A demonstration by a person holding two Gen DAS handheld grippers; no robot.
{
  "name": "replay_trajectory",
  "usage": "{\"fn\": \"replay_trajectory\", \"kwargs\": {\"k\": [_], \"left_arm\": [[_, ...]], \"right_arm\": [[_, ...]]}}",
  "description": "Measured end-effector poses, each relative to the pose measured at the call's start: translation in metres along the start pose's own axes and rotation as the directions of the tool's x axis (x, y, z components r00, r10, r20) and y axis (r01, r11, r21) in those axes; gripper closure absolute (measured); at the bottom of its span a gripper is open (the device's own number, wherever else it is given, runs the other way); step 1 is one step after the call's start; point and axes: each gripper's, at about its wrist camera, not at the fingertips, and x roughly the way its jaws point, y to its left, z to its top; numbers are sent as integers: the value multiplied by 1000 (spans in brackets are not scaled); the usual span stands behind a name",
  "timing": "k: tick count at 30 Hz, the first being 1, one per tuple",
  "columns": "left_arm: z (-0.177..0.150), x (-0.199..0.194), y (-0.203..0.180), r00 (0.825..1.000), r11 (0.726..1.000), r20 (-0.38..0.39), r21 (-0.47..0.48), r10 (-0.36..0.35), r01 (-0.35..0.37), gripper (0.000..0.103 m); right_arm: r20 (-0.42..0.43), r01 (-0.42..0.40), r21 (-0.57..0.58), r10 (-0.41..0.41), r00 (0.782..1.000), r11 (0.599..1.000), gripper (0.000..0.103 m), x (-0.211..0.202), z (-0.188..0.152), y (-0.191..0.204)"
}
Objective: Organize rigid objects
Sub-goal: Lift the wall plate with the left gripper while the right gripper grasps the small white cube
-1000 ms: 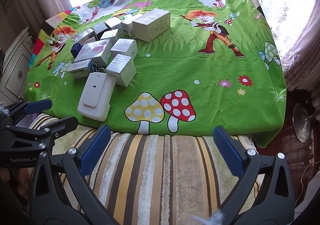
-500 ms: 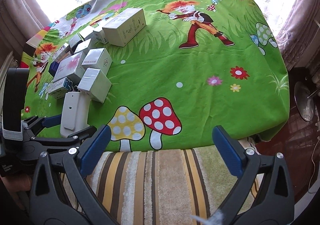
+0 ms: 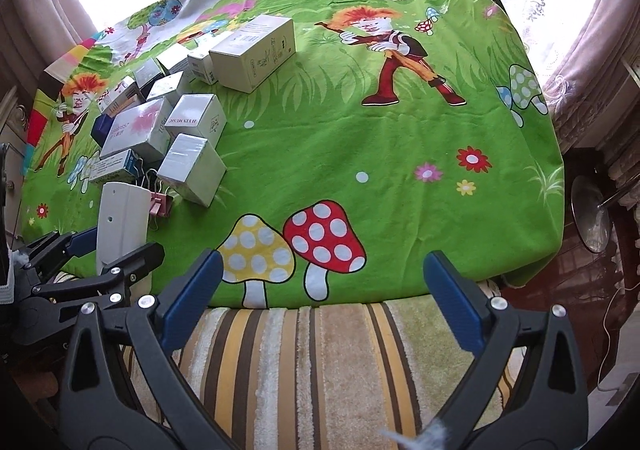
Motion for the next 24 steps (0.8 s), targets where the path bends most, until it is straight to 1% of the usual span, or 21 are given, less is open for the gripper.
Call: {"fn": "replay_trajectory", "kwargs": {"k": [2, 4, 7, 10, 15, 19, 21, 23, 24], "left_arm": [[-6, -13, 17, 999, 998, 33, -53, -37, 39, 37], [-12, -24, 36, 995, 990, 66, -113, -75, 82, 37], [-22, -34, 63, 987, 968, 107, -208, -116, 136, 37], [-30, -40, 83, 982, 948, 137, -275, -129, 162, 37], [-40, -46, 103, 977, 924, 172, -337, -130, 182, 37], [-48, -52, 110, 974, 917, 198, -356, -113, 179, 37], [-51, -55, 113, 975, 916, 200, -365, -100, 169, 37], [-56, -56, 118, 976, 912, 197, -376, -95, 165, 37], [-58, -56, 120, 976, 909, 196, -383, -93, 164, 37]], "right_arm": [[15, 4, -22, -4, 1000, 1000, 2, -5, 2, 8], [33, 7, -51, -5, 999, 999, 2, -10, 4, 17], [50, -5, -92, 10, 999, 996, 2, -16, 8, 32], [51, -9, -123, 15, 999, 992, 2, -15, 14, 45], [14, -24, -185, 27, 1000, 982, 2, 5, 28, 68], [-7, -45, -172, 45, 999, 984, 2, 28, 44, 80], [-5, -49, -163, 49, 999, 985, 5, 36, 49, 85], [-8, -37, -165, 36, 999, 986, 8, 44, 52, 90], [-9, -37, -170, 36, 999, 985, 11, 47, 53, 93]]}}
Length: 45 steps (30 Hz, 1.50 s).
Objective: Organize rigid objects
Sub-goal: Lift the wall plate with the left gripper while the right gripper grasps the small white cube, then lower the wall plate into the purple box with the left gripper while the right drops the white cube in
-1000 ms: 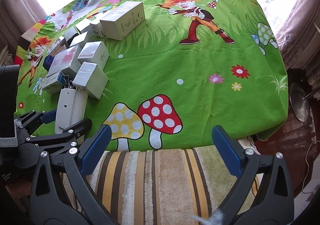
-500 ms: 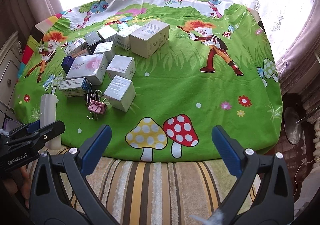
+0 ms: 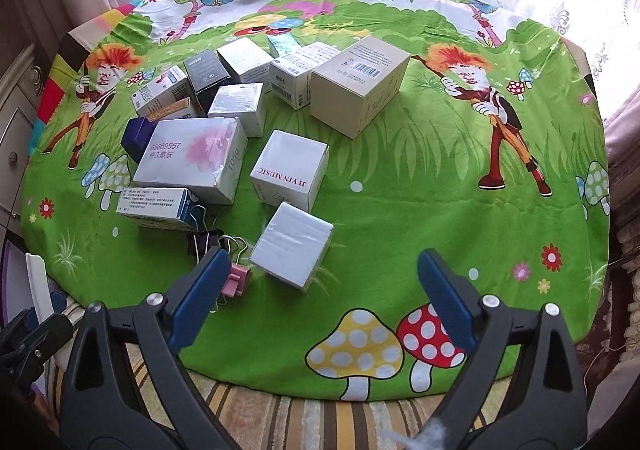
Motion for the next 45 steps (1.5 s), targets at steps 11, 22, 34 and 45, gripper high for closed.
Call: {"fn": "replay_trajectory", "kwargs": {"k": [11, 22, 34, 45], "left_arm": [[-6, -10, 17, 999, 999, 12, -34, 33, -33, 37], [-16, -47, 59, 990, 981, 77, -163, 118, -104, 37], [-48, -87, 149, 951, 877, 46, -401, 306, -263, 37], [-72, -101, 189, 914, 793, -16, -492, 405, -360, 37]], "right_arm": [[-32, -11, -7, 11, 999, 1000, 64, 18, -1, 0], [74, -117, -93, 124, 989, 989, 64, -40, -18, 34], [-77, -367, -334, 363, 929, 868, 64, -59, -50, 167], [-228, -477, -544, 425, 876, 690, 64, -56, -91, 292]]}}
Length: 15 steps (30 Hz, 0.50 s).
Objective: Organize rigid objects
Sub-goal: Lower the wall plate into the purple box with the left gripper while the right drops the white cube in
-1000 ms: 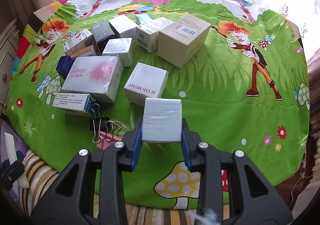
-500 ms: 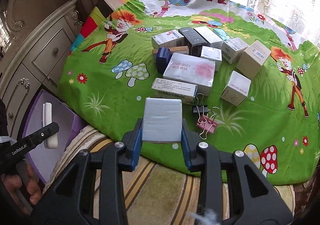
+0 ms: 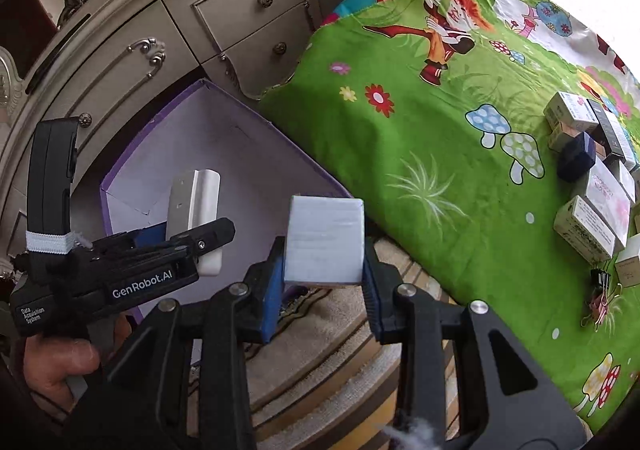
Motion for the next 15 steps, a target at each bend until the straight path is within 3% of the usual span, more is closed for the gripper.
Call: {"fn": "replay_trajectory", "kwargs": {"k": [12, 14, 15], "left_arm": [[-1, 9, 31, 999, 998, -33, -57, 18, -20, 36], [0, 15, 29, 998, 998, -51, -60, 21, -24, 28], [0, 16, 29, 998, 998, -57, -62, 19, -22, 27]], "right_arm": [[-95, -12, -87, 4, 995, 996, 64, 39, 8, 26], [-107, -14, -69, 7, 994, 998, 57, 41, 9, 24], [-108, -13, -60, 7, 994, 998, 46, 41, 9, 22]]}}
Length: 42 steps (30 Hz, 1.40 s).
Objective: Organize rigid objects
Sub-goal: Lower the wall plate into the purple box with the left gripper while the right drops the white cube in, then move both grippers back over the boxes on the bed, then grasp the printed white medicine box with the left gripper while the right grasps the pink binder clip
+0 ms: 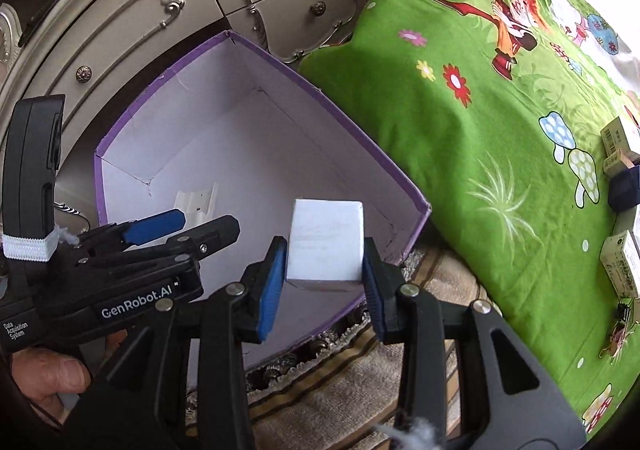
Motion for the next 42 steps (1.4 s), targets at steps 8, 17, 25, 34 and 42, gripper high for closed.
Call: {"fn": "replay_trajectory", "kwargs": {"k": [8, 17, 25, 34, 42], "left_arm": [[-1, 0, -9, 1000, 1000, 3, 13, -7, 7, 27], [-5, -15, -41, 997, 990, 71, 142, -4, -6, 27], [2, -22, -85, 996, 971, 82, 238, -19, -1, 27], [-11, -20, -144, 995, 935, 38, 348, -92, 73, 27], [-25, -17, -200, 990, 889, -7, 439, -143, 132, 27]], "right_arm": [[51, 6, 48, -8, 999, 999, 35, -14, -8, -10], [134, 35, 105, -49, 990, 994, 35, -46, -22, -33], [166, 46, 181, -77, 983, 982, 35, -65, -35, -65], [167, 116, 325, -178, 970, 938, 35, -88, -64, -134], [151, 209, 492, -319, 936, 845, 35, -114, -101, -216]]}}
